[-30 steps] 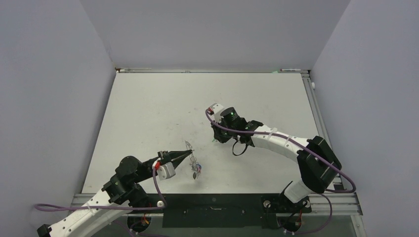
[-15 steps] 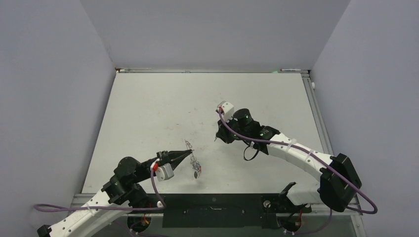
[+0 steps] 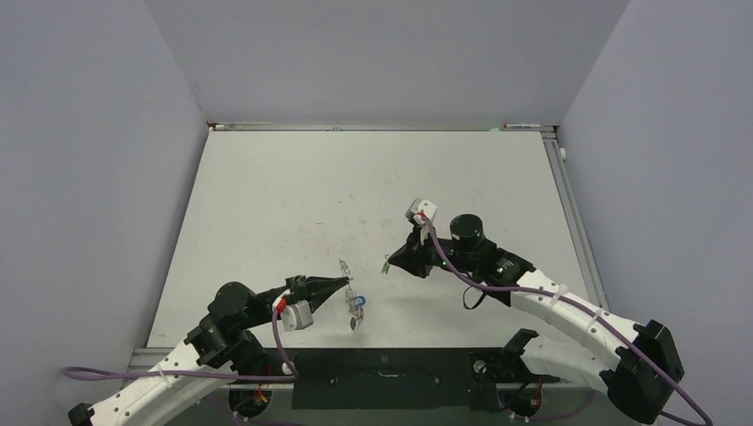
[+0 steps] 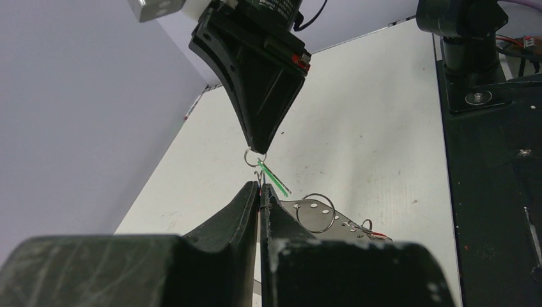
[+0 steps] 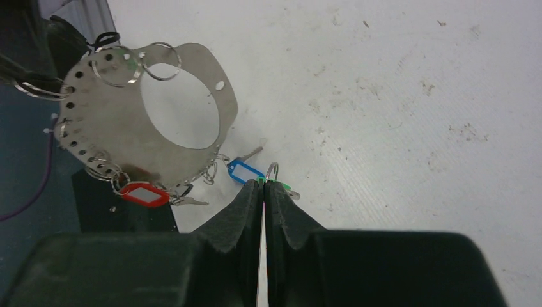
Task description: Put the keys on the keyring
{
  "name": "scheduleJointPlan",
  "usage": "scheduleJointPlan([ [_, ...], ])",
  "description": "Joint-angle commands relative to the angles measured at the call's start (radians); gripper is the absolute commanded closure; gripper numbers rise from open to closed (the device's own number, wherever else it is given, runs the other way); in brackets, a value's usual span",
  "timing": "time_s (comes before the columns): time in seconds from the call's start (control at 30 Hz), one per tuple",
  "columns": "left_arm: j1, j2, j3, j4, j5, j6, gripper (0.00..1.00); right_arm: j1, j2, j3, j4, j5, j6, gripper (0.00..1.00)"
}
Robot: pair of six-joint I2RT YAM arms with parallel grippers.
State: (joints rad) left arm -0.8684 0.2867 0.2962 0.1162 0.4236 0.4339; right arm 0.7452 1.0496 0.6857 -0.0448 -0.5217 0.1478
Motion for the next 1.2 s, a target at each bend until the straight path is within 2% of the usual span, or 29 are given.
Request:
scheduleJointPlan([
  [0.0, 0.004, 0.003, 0.033, 0.043, 0.044, 0.01, 1.0, 0.0, -0.072, -0.029, 0.147, -0.086, 0.029, 0.95],
  [0.23, 0.003, -0.035, 0.008, 0.045, 0.048, 0.027, 1.0, 0.007, -0.117, -0.066, 0.191, -0.001, 0.114, 0.95],
  [0.47, 0.0, -0.049, 0.0, 0.045, 0.044, 0.038, 1.0, 0.037, -0.239, -0.161, 0.277, 0.088, 0.156, 0.95],
  [0.57, -0.001, -0.042, 0.001, 0.05, 0.053, 0.029, 1.0, 0.041, -0.26, -0.18, 0.324, 0.051, 0.156, 0.95],
  [0.73, 0.0, -0.026, 0.001, 0.063, 0.091, 0.006, 1.0, 0.056, -0.294, -0.255, 0.5, -0.006, 0.207, 0.95],
  [0.93, -0.014, -0.045, 0.0, 0.035, 0.114, 0.021, 1.0, 0.068, -0.236, -0.249, 0.54, -0.091, 0.196, 0.95],
  [1.17, -0.024, -0.032, 0.001, 0.018, 0.138, 0.023, 1.0, 0.095, -0.233, -0.242, 0.561, -0.122, 0.209, 0.95],
])
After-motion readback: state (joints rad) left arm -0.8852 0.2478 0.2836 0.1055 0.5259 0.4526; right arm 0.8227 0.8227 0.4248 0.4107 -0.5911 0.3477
